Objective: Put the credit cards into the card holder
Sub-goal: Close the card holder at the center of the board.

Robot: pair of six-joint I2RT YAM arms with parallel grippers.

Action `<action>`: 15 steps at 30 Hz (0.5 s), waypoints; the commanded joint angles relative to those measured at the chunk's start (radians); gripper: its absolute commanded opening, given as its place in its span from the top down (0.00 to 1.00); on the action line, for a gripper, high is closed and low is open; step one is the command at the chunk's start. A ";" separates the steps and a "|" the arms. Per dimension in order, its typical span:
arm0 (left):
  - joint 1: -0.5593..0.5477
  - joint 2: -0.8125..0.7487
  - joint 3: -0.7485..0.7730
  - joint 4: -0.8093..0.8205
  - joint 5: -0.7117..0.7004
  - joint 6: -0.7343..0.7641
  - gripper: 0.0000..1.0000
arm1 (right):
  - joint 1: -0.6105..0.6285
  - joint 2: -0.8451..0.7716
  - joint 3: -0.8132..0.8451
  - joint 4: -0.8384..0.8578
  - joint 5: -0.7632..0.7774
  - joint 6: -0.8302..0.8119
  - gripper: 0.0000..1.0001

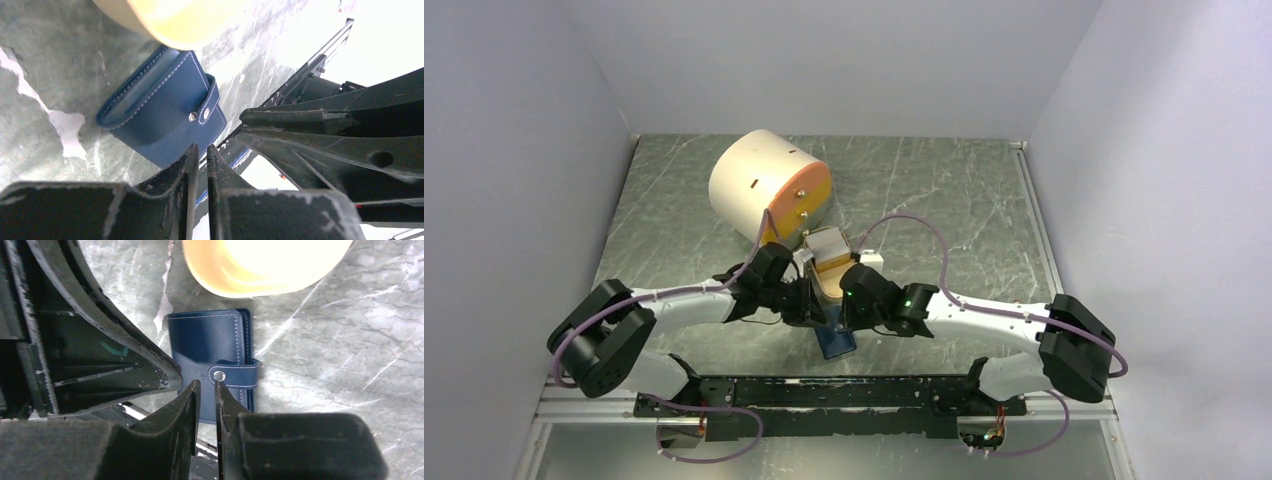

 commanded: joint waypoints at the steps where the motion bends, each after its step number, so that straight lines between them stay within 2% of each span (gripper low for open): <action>1: 0.024 0.055 0.062 -0.050 -0.036 0.046 0.83 | -0.026 0.015 -0.038 0.042 -0.023 -0.011 0.80; 15: 0.024 0.149 0.049 0.005 -0.029 0.057 0.84 | -0.040 0.093 -0.055 0.108 -0.080 -0.022 0.82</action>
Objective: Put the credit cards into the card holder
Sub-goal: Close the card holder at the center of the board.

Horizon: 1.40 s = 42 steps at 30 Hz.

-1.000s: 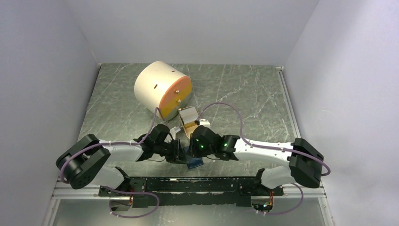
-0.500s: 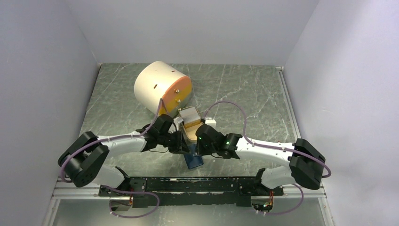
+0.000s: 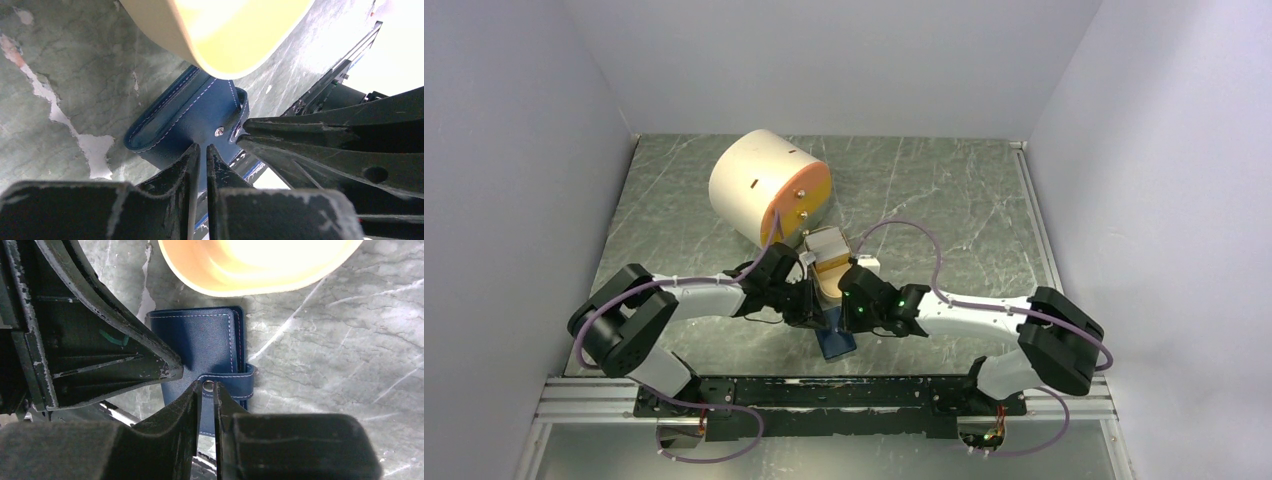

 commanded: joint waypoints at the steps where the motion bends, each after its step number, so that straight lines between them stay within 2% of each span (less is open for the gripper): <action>1: 0.011 0.016 0.004 0.006 -0.019 0.016 0.84 | -0.006 0.036 -0.006 0.033 -0.016 -0.014 0.82; 19: 0.012 0.036 -0.002 0.014 -0.020 0.019 0.84 | -0.005 0.071 -0.020 0.077 -0.064 -0.011 0.83; 28: 0.012 0.043 -0.006 0.025 -0.020 0.012 0.85 | 0.001 0.059 -0.014 0.050 -0.066 -0.022 0.87; 42: 0.012 0.042 -0.006 0.023 -0.021 0.009 0.85 | 0.026 0.066 0.012 -0.002 -0.076 -0.039 0.87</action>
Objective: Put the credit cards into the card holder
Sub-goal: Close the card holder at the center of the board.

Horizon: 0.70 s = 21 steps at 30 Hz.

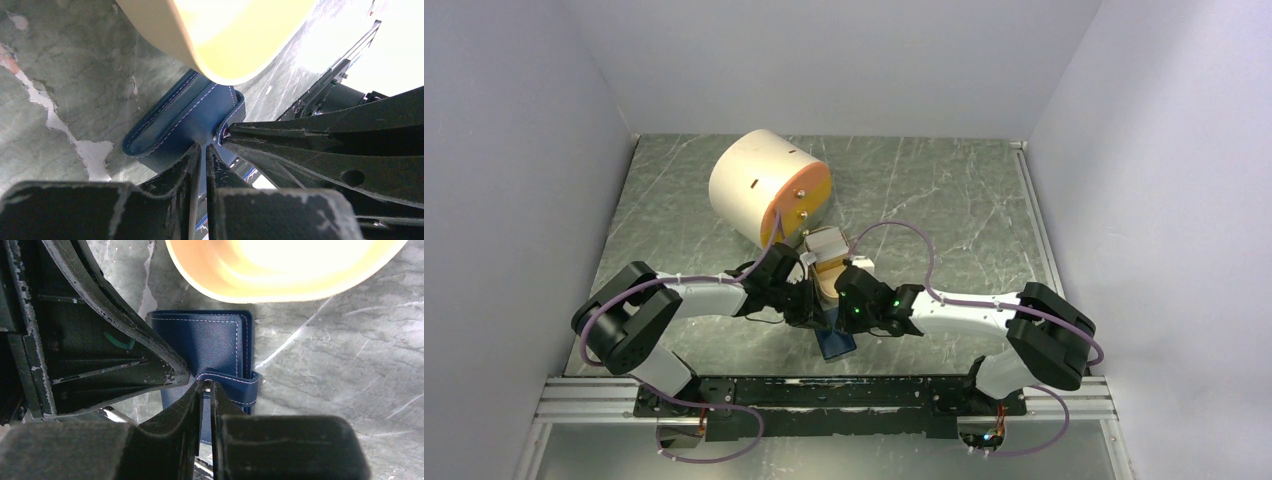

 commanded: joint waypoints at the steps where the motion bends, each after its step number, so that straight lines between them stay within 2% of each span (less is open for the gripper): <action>1: 0.011 0.018 -0.006 -0.001 -0.029 0.002 0.85 | 0.021 0.006 0.010 -0.052 -0.039 -0.016 0.87; 14: 0.011 0.032 -0.007 0.004 -0.028 0.002 0.85 | 0.035 0.022 0.036 -0.080 -0.035 -0.020 0.86; 17: 0.010 0.028 -0.008 0.000 -0.029 0.002 0.85 | 0.037 -0.020 0.048 -0.087 -0.036 -0.011 0.82; 21: 0.010 0.030 -0.015 0.012 -0.025 -0.003 0.85 | 0.035 -0.083 0.062 -0.126 0.053 0.000 0.77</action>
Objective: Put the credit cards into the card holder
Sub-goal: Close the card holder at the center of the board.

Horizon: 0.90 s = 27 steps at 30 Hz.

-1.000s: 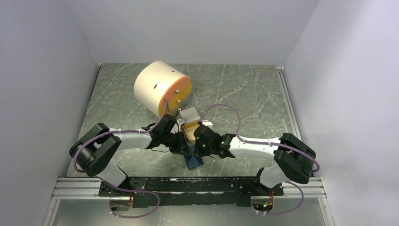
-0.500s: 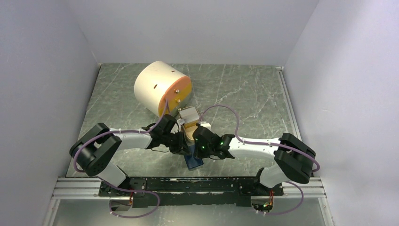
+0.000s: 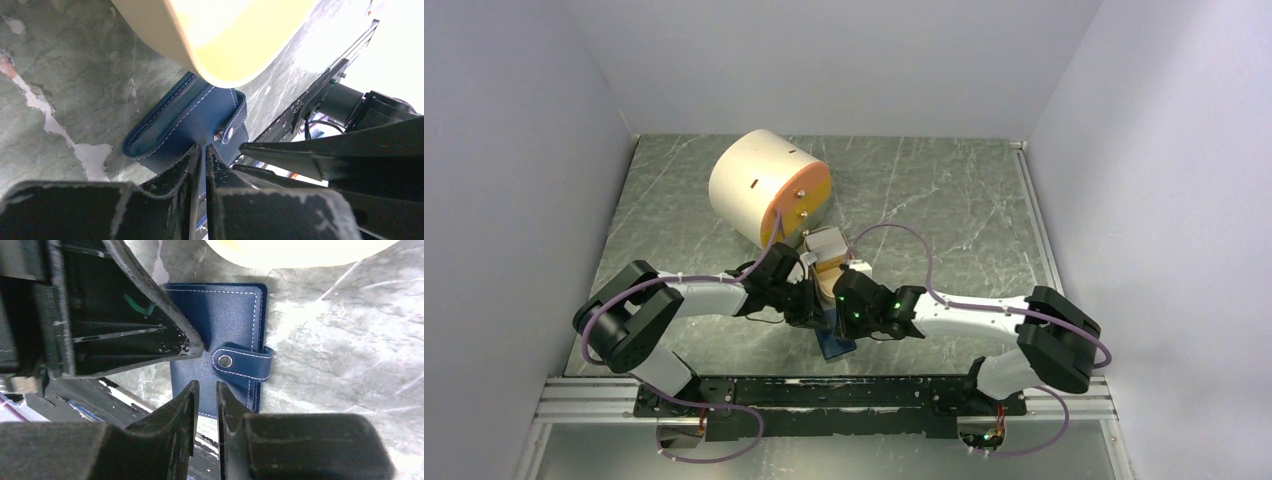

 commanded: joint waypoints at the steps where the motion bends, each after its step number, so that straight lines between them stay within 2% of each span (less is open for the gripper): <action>1: 0.009 0.025 -0.015 0.005 -0.031 -0.004 0.85 | -0.005 -0.066 0.041 -0.056 0.088 0.009 0.75; 7: 0.010 0.033 -0.022 0.024 -0.018 -0.011 0.85 | -0.028 -0.036 0.038 -0.032 0.113 0.002 0.73; 17: 0.009 0.038 -0.020 0.025 -0.019 -0.011 0.85 | -0.057 0.052 0.024 0.050 0.045 -0.024 0.74; 27: 0.010 0.053 -0.017 0.030 -0.017 -0.011 0.85 | -0.060 0.062 -0.022 0.063 -0.035 -0.044 0.79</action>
